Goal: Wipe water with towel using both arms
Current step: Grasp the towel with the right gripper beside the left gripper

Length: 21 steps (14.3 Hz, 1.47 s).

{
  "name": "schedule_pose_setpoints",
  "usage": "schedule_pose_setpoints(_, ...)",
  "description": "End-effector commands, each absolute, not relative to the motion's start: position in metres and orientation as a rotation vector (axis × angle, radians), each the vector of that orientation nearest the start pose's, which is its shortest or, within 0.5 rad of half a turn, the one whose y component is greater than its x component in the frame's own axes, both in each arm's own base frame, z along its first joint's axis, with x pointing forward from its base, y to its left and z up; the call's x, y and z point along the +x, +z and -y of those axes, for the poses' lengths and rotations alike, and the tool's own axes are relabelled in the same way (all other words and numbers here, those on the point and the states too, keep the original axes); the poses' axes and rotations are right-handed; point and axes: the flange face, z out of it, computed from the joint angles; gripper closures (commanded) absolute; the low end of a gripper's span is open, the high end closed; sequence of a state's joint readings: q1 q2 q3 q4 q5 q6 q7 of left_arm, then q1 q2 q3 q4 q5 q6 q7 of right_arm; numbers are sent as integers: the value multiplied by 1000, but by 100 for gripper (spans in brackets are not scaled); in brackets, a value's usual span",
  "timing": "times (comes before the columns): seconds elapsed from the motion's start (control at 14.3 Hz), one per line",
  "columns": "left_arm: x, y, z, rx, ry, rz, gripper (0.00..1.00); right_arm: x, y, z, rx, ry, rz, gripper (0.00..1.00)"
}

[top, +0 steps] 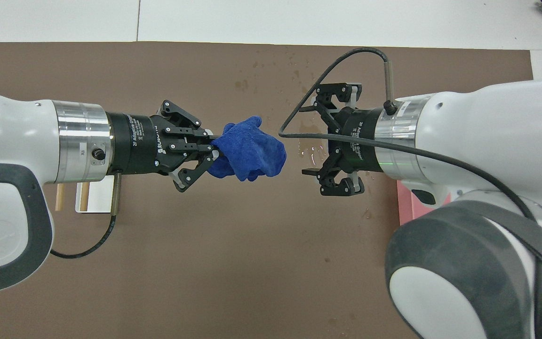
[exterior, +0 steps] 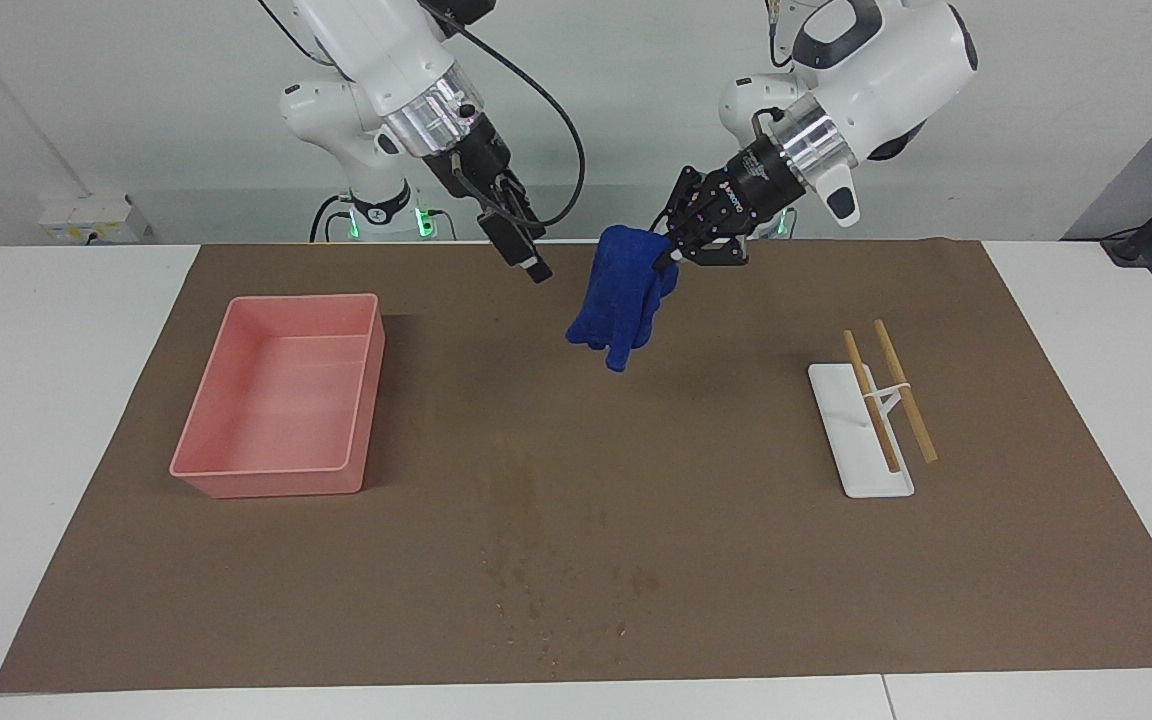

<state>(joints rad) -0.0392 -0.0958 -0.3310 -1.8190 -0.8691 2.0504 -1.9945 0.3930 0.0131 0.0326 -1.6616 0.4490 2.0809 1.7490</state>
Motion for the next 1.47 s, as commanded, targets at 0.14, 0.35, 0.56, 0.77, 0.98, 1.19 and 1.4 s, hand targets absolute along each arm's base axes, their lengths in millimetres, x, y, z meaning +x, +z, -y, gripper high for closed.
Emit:
schedule_pose_setpoints(0.14, 490, 641, 284, 1324, -767, -1944, 100, 555, 617, -279, -1814, 271, -1745, 0)
schedule_pose_setpoints(0.35, 481, 636, 302, 1322, -761, -1935, 100, 557, 615, -286, -1813, 268, -1736, 0)
schedule_pose_setpoints(0.56, 473, 635, 319, 1297, -744, -1918, 100, 556, 616, -288, -1810, 269, -1736, 0)
schedule_pose_setpoints(0.77, 469, 634, 325, 1275, -735, -1916, 100, 554, 613, -292, -1822, 276, -1735, 0)
schedule_pose_setpoints(0.98, 470, 634, 324, 1273, -734, -1916, 100, 545, 610, -301, -1857, 292, -1724, 0)
schedule_pose_setpoints(1.19, 472, 635, 321, 1265, -732, -1920, 100, 542, 610, -304, -1869, 297, -1718, 1)
schedule_pose_setpoints(1.4, 474, 635, 318, 1261, -729, -1921, 100, 542, 608, -304, -1874, 298, -1718, 33)
